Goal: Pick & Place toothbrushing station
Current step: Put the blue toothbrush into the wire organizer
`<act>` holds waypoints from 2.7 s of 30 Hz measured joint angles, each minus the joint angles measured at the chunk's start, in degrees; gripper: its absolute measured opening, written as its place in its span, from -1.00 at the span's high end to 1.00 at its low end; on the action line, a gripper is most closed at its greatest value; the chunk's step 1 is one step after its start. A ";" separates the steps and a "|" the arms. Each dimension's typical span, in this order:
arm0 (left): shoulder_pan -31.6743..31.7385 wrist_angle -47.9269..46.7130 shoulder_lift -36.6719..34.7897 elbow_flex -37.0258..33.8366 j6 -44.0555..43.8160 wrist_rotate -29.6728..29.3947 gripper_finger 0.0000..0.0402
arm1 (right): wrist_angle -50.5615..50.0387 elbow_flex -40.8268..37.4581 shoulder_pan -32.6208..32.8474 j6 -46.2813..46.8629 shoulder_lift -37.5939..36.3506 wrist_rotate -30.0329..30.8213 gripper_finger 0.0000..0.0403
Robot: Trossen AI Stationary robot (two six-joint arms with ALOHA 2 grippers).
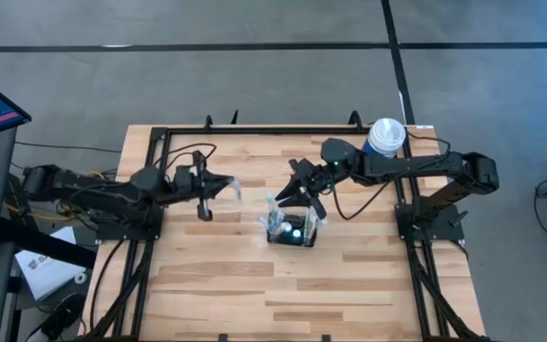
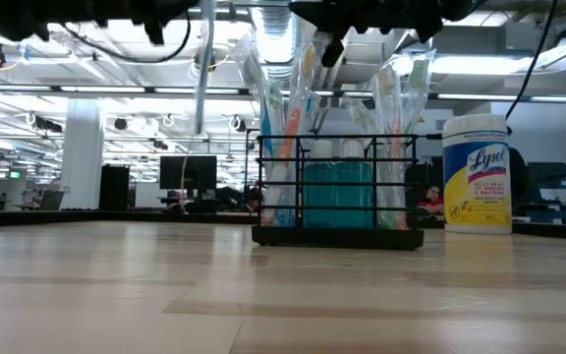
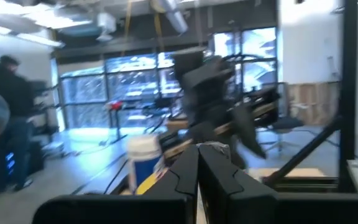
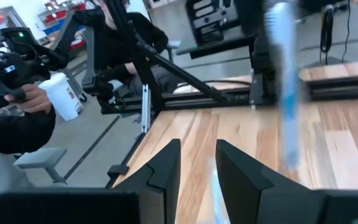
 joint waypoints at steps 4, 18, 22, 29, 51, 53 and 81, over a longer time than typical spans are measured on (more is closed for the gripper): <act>-4.07 0.11 0.21 2.42 1.59 -0.53 1.00 | 2.85 0.00 0.90 -0.01 0.00 0.02 0.54; -11.91 0.76 11.10 11.89 3.88 -1.99 1.00 | 10.72 0.00 4.64 -0.59 0.04 0.02 0.54; -12.91 1.01 15.20 15.76 4.15 -1.97 1.00 | 10.73 0.00 4.70 -1.68 0.07 0.02 0.54; -14.13 1.05 20.07 20.07 4.14 -1.90 1.00 | 12.10 0.00 5.39 -2.18 0.07 0.02 0.54; -13.69 1.90 23.58 22.42 4.12 -1.70 1.00 | 12.62 0.00 8.01 -6.43 0.07 0.00 0.54; -13.69 2.10 23.79 22.44 4.11 -1.70 1.00 | 12.62 0.00 8.02 -6.43 0.07 0.05 0.54; -12.30 9.53 29.28 22.47 4.09 -1.60 1.00 | 15.95 0.00 8.76 -6.41 4.66 0.28 0.54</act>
